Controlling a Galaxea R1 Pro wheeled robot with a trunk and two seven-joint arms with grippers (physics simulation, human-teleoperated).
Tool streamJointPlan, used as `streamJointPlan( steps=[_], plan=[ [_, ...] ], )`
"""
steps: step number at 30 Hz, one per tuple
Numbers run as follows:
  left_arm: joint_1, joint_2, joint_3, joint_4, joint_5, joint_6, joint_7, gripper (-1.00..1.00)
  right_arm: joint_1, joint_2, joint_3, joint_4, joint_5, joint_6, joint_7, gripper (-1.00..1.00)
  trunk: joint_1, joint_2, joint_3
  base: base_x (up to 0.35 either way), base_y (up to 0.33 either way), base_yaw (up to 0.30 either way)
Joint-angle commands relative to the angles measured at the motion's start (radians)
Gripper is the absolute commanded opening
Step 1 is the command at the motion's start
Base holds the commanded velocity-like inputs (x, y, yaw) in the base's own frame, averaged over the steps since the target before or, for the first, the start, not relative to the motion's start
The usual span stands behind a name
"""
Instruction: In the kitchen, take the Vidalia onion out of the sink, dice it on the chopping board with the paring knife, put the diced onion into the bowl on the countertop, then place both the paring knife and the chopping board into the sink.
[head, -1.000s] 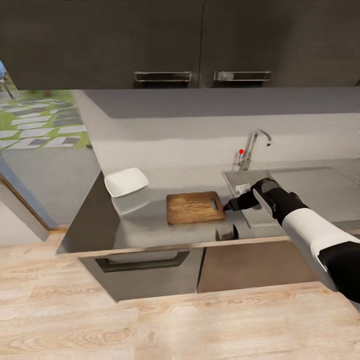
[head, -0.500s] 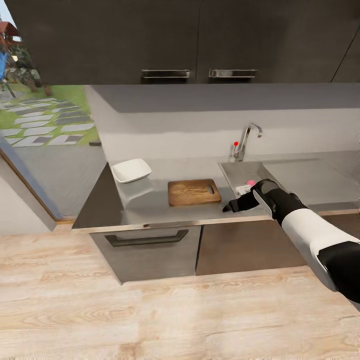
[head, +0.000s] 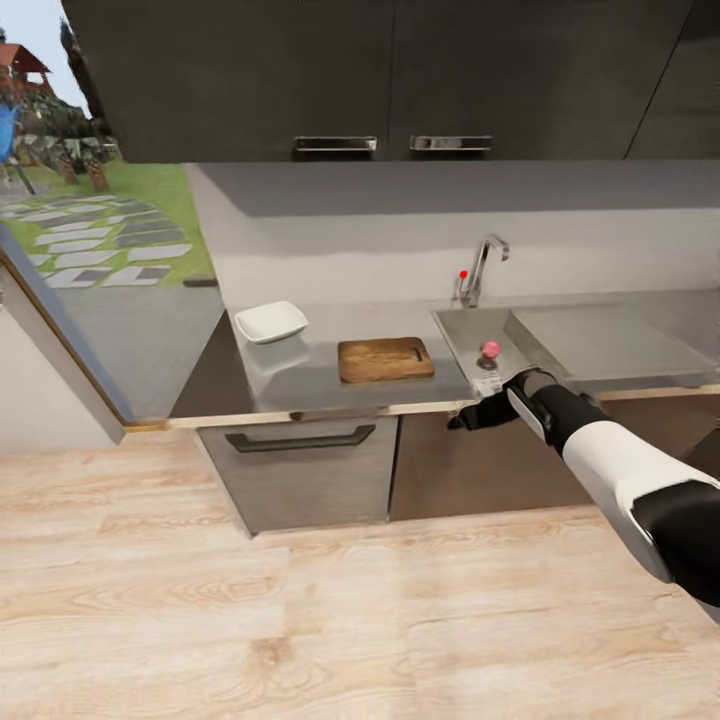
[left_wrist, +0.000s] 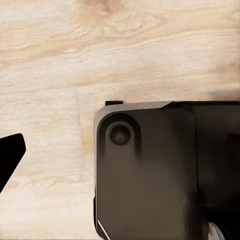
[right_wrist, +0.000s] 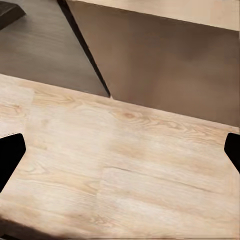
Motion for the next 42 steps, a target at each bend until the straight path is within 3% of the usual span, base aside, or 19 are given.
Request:
streamJointPlan(
  steps=[1, 7, 8, 15, 16, 19, 21, 24, 25, 26, 28, 33, 42],
  plan=[
    [0.000, 0.000, 0.000, 0.000, 0.000, -0.002, 0.000, 1.00, -0.001, -0.001, 0.008, 0.016, -0.011, -0.012, -0.002, 1.00, 0.000, -0.002, -0.002, -0.334, 0.000, 0.000],
    [0.000, 0.000, 0.001, 0.000, 0.000, -0.002, 0.000, 1.00, 0.000, 0.002, 0.008, 0.117, -0.012, -0.109, 0.000, 1.00, 0.000, -0.002, -0.002, -0.219, 0.000, 0.000],
    [0.000, 0.000, 0.001, 0.000, 0.000, -0.002, 0.000, 1.00, 0.006, 0.004, 0.008, 0.162, -0.013, -0.154, 0.001, 1.00, 0.000, -0.002, -0.002, -0.047, 0.000, 0.000],
    [0.000, 0.000, 0.001, 0.000, 0.000, -0.002, 0.000, 1.00, 0.105, 0.034, 0.008, 0.306, -0.013, -0.360, 0.001, 1.00, 0.000, -0.002, -0.002, -0.014, 0.000, 0.000],
    [0.000, 0.000, 0.000, 0.000, 0.000, -0.002, 0.000, 1.00, 0.155, 0.042, 0.008, 0.323, -0.013, -0.415, 0.001, 1.00, 0.000, -0.002, -0.002, -0.003, 0.000, 0.000],
    [0.000, 0.000, 0.000, 0.000, 0.000, -0.002, 0.000, 1.00, 0.267, 0.062, 0.008, 0.334, -0.011, -0.481, -0.006, 1.00, 0.000, -0.002, -0.002, -0.001, 0.000, 0.000],
    [0.000, 0.000, 0.001, 0.000, 0.000, -0.002, 0.000, 1.00, 0.362, 0.072, 0.008, 0.336, -0.011, -0.544, -0.035, 1.00, 0.000, -0.002, -0.002, 0.000, 0.000, 0.000],
    [0.000, 0.000, 0.000, 0.000, 0.000, -0.002, 0.000, 1.00, 0.456, 0.080, 0.008, 0.338, -0.011, -0.624, -0.079, 1.00, 0.000, -0.002, -0.002, 0.000, 0.000, 0.000],
    [0.000, 0.000, 0.000, 0.000, 0.000, -0.002, 0.000, 1.00, 0.581, 0.096, 0.008, 0.339, -0.012, -0.726, -0.143, 1.00, 0.000, -0.002, -0.002, 0.000, 0.000, 0.000],
    [0.000, 0.000, 0.000, 0.000, 0.000, -0.002, 0.000, 1.00, 0.633, 0.106, 0.008, 0.340, -0.013, -0.765, -0.168, 1.00, 0.000, -0.002, -0.002, 0.000, 0.000, 0.000],
    [0.000, 0.000, 0.000, 0.000, 0.000, -0.002, 0.000, 1.00, 0.687, 0.115, 0.008, 0.341, -0.013, -0.802, -0.192, 1.00, 0.000, -0.002, -0.002, 0.000, 0.000, 0.000],
    [0.000, 0.000, 0.001, 0.000, 0.002, -0.002, 0.001, 1.00, 0.883, 0.139, 0.008, 0.342, -0.015, -0.945, -0.252, 1.00, 0.000, -0.002, -0.002, 0.000, 0.000, 0.000],
    [0.000, 0.000, 0.003, 0.001, 0.004, -0.002, 0.002, 1.00, 1.100, 0.151, 0.006, 0.343, -0.026, -1.086, -0.267, 1.00, 0.000, -0.002, -0.002, 0.000, 0.000, 0.000]
  ],
)
